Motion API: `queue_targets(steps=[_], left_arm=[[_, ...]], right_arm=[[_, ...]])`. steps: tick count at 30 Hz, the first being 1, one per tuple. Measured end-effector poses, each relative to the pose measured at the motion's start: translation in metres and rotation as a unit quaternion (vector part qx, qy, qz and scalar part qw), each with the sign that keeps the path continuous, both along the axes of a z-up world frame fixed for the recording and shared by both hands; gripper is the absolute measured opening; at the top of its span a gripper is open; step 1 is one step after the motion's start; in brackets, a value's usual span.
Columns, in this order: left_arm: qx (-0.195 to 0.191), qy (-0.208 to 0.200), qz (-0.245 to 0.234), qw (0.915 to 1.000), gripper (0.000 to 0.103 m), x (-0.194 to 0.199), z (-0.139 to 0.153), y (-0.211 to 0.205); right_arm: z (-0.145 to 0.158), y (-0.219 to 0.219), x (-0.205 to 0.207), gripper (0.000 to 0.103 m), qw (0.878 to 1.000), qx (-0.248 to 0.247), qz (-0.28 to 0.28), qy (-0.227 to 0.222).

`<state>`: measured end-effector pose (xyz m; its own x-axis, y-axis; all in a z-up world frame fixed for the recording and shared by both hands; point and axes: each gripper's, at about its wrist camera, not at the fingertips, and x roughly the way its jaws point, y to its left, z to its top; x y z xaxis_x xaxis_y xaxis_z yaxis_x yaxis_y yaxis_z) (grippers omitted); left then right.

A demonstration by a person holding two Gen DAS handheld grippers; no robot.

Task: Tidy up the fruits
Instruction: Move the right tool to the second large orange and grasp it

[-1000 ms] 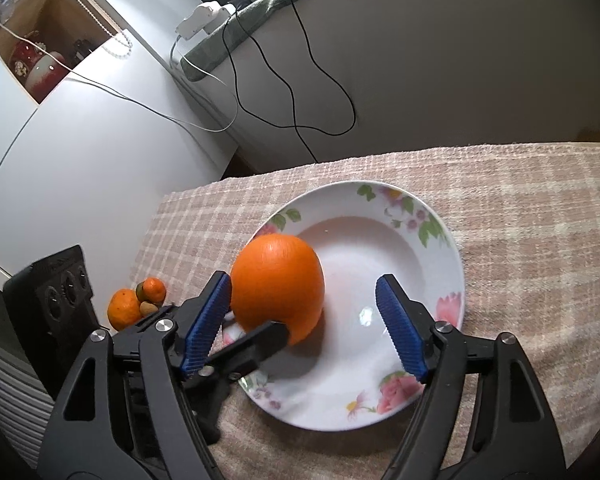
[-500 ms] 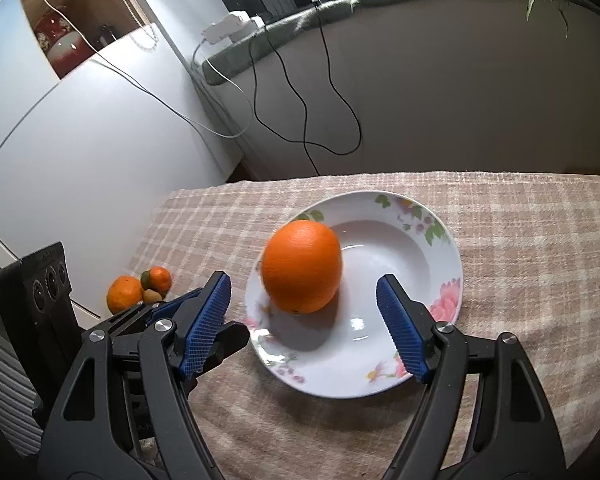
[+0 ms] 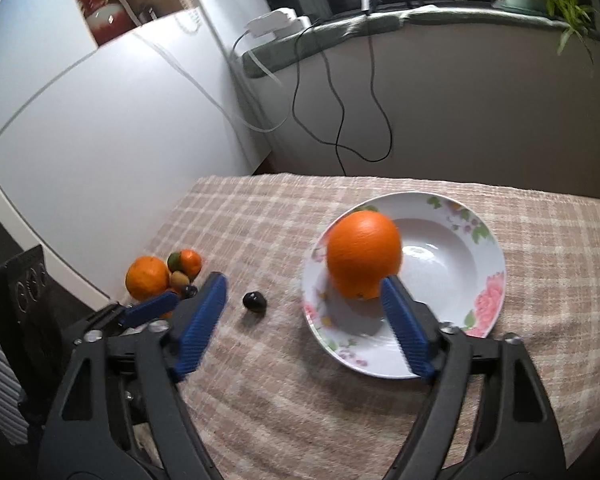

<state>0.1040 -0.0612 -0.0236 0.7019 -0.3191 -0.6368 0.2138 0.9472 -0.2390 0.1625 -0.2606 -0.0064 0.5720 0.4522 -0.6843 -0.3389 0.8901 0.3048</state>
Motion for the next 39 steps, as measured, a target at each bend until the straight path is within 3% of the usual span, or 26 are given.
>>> queue_targets(steps=[7,22,30,39], left_arm=[[0.005,-0.004,0.049,0.9988,0.074,-0.019,-0.002,0.045],[-0.025,0.011,0.157,0.9872,0.074,-0.040,-0.022,0.150],[-0.046,0.019,0.165,0.9850,0.074,-0.031,-0.034,0.173],[-0.086,0.033,0.148,0.9848,0.074,-0.016,-0.044,0.182]], right_arm=[[0.006,0.039,-0.007,0.094,0.999,-0.021,0.043,-0.005],[0.001,0.134,0.002,0.094,0.988,0.046,0.140,0.040],[-0.018,0.185,0.017,0.094,0.978,0.067,0.177,0.088],[-0.044,0.228,0.028,0.080,0.968,0.070,0.198,0.137]])
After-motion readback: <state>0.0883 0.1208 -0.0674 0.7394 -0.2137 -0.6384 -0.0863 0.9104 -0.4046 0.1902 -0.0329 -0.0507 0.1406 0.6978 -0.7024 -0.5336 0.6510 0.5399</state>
